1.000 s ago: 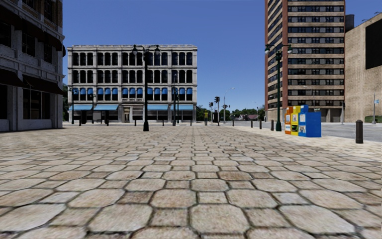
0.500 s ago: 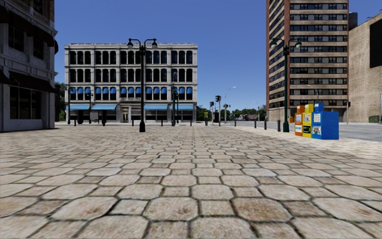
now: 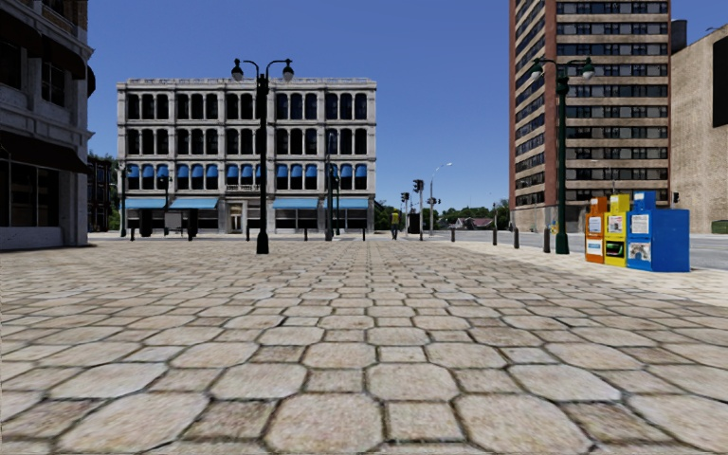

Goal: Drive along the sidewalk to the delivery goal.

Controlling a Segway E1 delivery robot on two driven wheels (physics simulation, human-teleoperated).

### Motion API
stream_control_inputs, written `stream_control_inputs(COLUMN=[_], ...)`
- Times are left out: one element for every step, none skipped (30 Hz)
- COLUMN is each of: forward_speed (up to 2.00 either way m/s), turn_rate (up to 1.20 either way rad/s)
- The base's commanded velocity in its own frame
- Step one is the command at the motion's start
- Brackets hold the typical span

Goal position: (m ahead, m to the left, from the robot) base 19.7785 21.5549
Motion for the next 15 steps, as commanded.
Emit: stream_control_inputs(forward_speed=[2.00, 2.00, 2.00, 2.00, 2.00, 2.00, 2.00, 2.00, 2.00, 2.00, 2.00, 1.99, 1.99, 1.99, 1.99], turn_rate=[0.00, 0.00, 0.00, 0.00, 0.00, 0.00, 0.00, 0.00, 0.00, 0.00, 0.00, 0.00, 0.00, 0.00, 0.00])
